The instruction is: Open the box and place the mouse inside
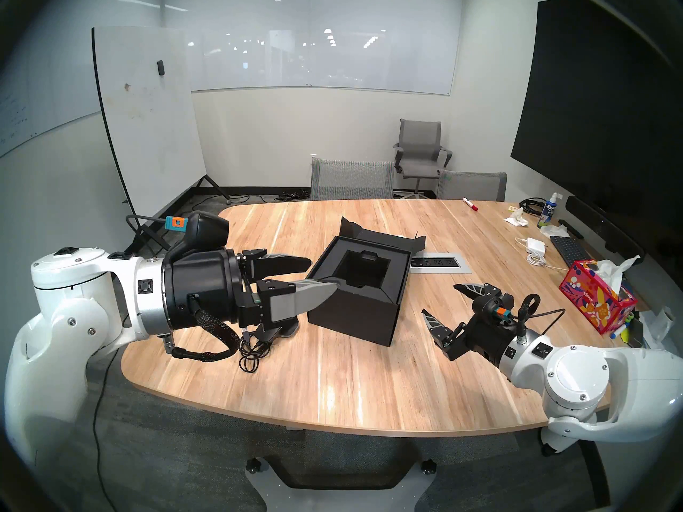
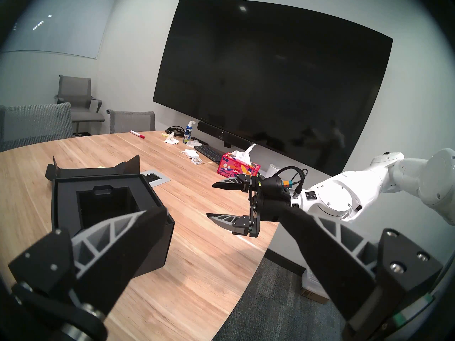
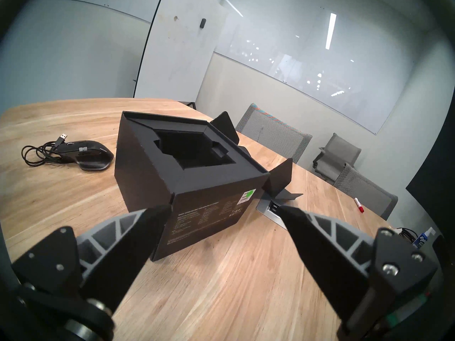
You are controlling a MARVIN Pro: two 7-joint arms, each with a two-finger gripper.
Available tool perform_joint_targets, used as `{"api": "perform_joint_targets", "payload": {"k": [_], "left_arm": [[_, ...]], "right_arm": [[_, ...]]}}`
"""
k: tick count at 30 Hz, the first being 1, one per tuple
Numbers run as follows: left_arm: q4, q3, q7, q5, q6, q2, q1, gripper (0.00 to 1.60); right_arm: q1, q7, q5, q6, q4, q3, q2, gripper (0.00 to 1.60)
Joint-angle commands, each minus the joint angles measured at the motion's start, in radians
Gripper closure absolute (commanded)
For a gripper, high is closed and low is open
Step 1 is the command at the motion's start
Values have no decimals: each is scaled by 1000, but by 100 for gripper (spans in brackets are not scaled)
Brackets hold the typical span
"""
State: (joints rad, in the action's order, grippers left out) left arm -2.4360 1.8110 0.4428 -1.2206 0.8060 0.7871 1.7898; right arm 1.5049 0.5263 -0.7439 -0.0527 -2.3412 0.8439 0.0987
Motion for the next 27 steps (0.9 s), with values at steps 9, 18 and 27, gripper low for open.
{"api": "perform_joint_targets", "payload": {"k": [9,18,27], "left_arm": [[-7,3,-1,3,-1,-1,0,0],[-7,3,-1,4,-1,0,0,0],[-7,3,0,4,0,0,0,0]], "right_arm": [[30,20,19,37,-6,34,1,0],[52,27,29,49,-5,49,1,0],[73,32,37,60,-5,65,1,0]]}}
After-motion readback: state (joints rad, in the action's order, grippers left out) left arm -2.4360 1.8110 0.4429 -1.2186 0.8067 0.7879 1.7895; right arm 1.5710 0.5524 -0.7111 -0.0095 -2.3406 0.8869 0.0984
